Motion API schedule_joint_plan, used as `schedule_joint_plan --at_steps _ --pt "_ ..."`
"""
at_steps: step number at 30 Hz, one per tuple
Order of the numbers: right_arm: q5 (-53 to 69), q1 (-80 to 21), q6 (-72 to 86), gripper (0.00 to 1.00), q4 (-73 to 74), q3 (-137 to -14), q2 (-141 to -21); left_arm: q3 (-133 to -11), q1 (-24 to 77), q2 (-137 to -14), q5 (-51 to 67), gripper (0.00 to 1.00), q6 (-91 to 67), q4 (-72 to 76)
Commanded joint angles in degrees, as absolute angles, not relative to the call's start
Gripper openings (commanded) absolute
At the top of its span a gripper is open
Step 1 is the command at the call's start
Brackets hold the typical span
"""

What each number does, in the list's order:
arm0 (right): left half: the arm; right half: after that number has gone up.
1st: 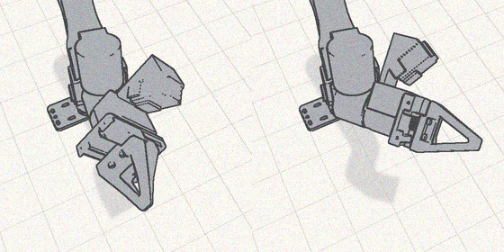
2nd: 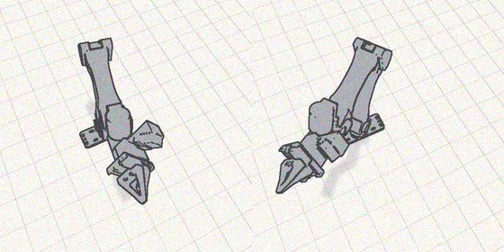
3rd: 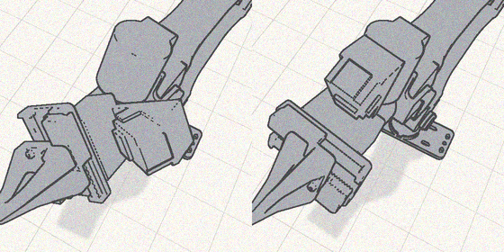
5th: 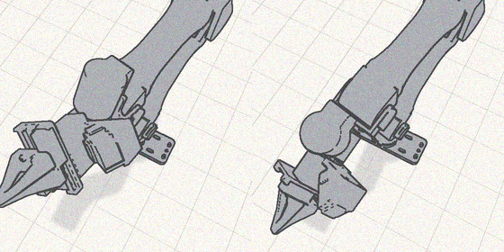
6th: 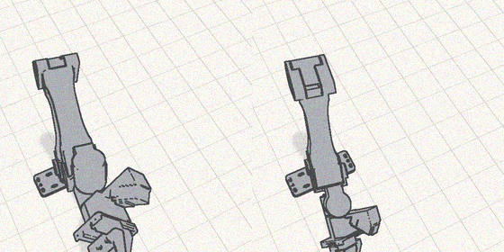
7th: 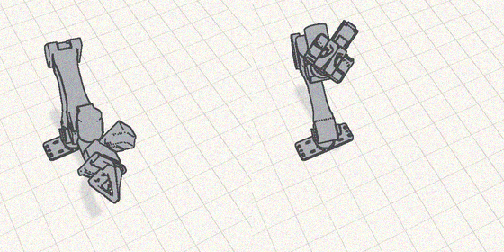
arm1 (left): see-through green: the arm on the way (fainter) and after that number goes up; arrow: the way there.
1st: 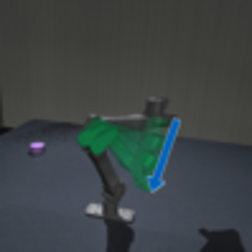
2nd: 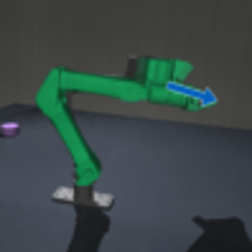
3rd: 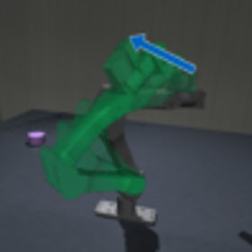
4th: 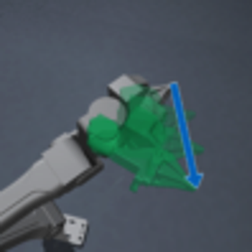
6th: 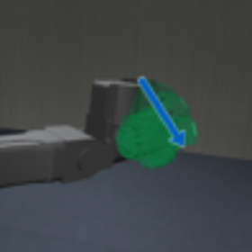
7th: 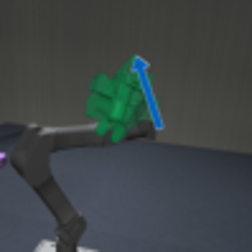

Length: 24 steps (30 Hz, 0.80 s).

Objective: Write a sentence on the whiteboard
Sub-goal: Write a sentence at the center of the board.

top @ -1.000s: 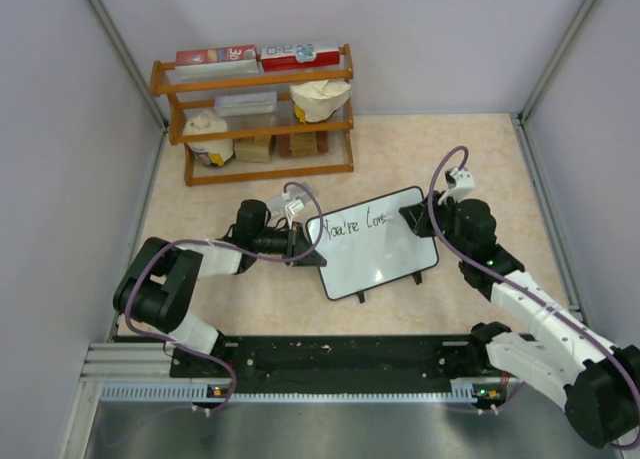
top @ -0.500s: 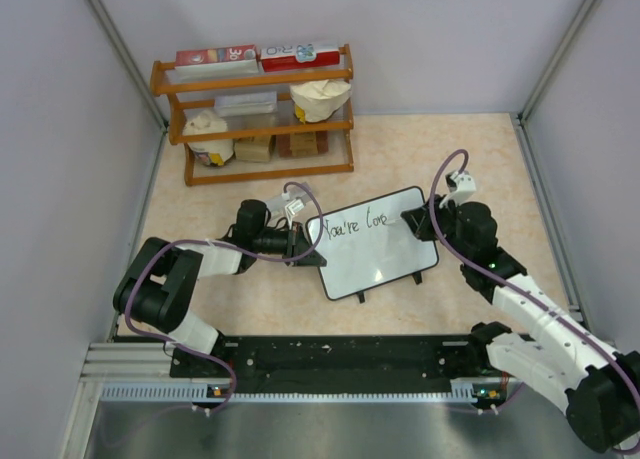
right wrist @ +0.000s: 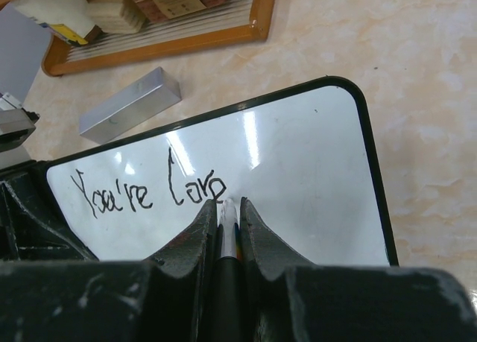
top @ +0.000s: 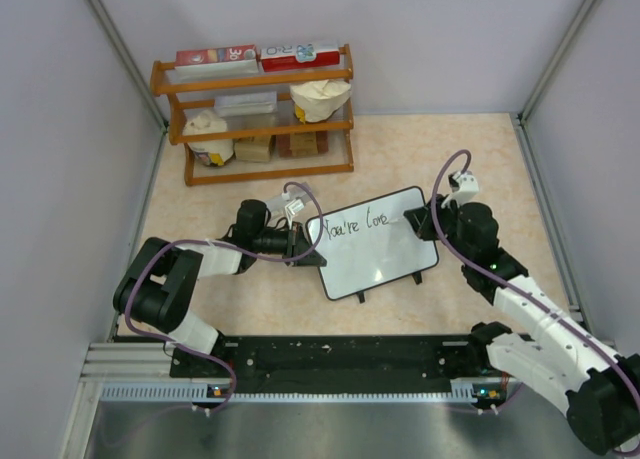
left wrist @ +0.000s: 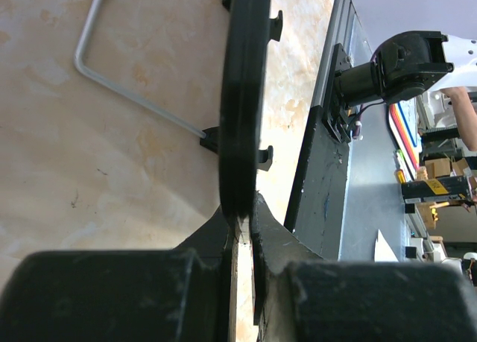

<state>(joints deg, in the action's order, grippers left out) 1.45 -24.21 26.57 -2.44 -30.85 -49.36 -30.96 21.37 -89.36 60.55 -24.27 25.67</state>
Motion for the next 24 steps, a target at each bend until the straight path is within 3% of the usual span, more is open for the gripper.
schedule_joint_plan --at_steps 1,7,24 --pt "-1.05 -23.47 25.31 0.0 -2.46 -33.31 -47.03 -30.32 21.8 -88.86 60.82 0.0 -21.97 25.05" --pt "-1.49 -23.38 24.88 0.0 -3.96 -33.4 -43.86 -30.41 21.71 -88.95 60.91 0.0 -21.97 25.14" --pt "-0.62 -21.88 26.1 0.0 -6.68 -33.49 -49.74 -30.41 21.8 -88.95 60.91 0.0 -21.97 25.14"
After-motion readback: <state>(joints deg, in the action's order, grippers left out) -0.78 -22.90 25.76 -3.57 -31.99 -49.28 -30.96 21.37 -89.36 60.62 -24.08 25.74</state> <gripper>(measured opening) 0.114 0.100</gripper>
